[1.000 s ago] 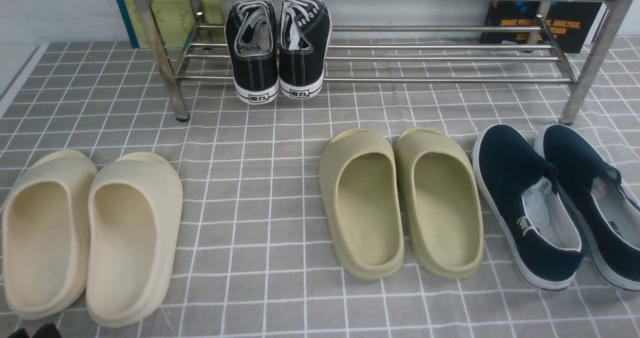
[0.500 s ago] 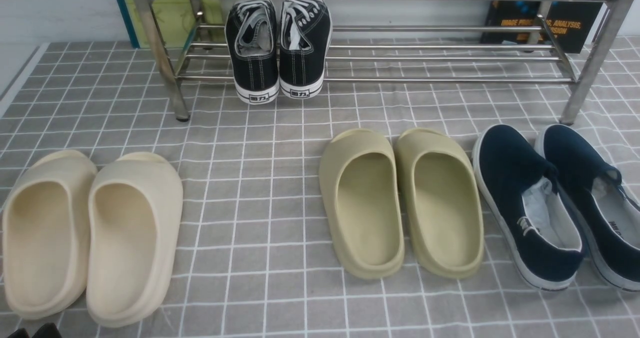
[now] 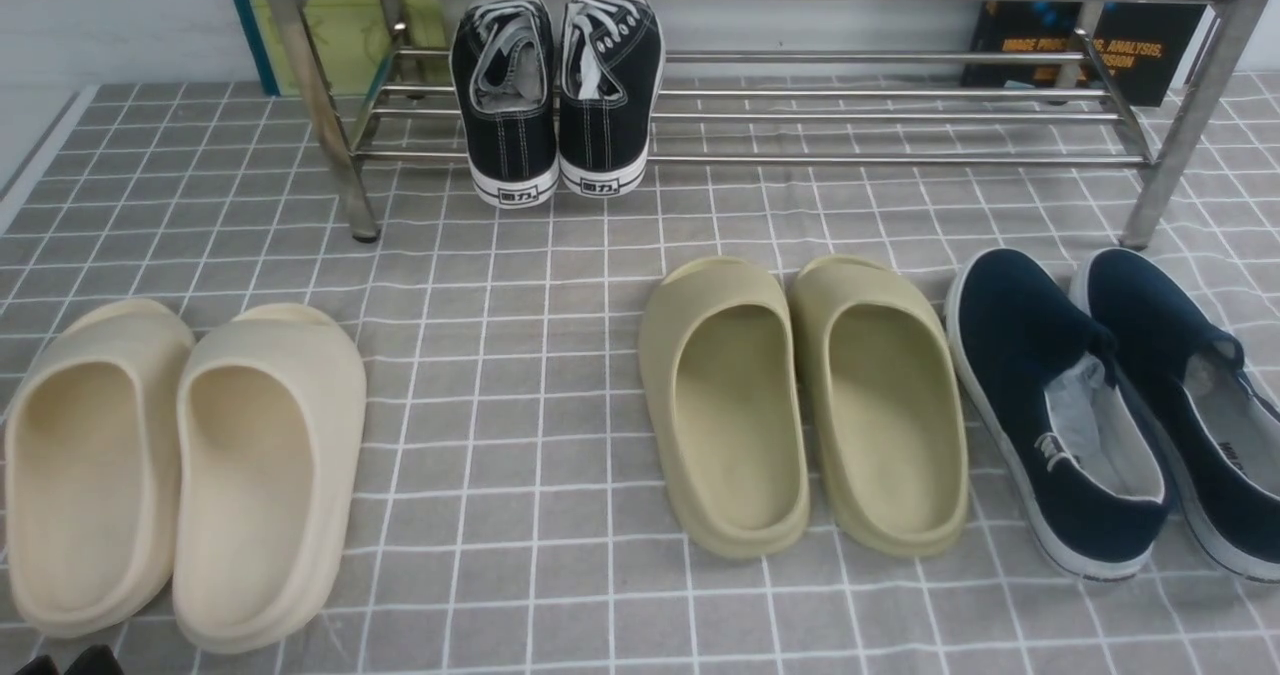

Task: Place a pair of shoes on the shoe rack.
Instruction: Use the right arm to grab the shoe closest to it

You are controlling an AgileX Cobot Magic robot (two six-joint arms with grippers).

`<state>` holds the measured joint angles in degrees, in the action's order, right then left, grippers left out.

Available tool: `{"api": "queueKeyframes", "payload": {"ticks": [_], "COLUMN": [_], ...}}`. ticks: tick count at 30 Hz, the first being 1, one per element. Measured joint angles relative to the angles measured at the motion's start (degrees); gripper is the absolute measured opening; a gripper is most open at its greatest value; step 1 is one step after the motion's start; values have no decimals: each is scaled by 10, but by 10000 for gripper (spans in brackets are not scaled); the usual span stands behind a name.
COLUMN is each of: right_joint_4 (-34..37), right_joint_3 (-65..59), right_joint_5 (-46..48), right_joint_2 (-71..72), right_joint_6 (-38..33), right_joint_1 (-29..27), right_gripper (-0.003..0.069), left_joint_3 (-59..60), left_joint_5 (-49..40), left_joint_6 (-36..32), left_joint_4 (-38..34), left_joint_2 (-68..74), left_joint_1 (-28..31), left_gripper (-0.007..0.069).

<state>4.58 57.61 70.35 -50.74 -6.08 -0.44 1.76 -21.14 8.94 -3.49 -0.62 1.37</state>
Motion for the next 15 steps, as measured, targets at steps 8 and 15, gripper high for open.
{"api": "queueKeyframes", "payload": {"ticks": [8, 15], "right_joint_4": [-23, -36], "right_joint_3": [57, 58], "right_joint_5": [6, -46], "right_joint_2": [-171, -286], "right_joint_6": [2, 43], "right_joint_1": [114, 179], "right_gripper": [29, 213], "left_joint_3": [0, 0], "left_joint_5": [0, 0], "left_joint_6": [0, 0], "left_joint_4": [0, 0], "left_joint_2": [0, 0], "left_joint_1": [0, 0], "left_gripper": [239, 239]}}
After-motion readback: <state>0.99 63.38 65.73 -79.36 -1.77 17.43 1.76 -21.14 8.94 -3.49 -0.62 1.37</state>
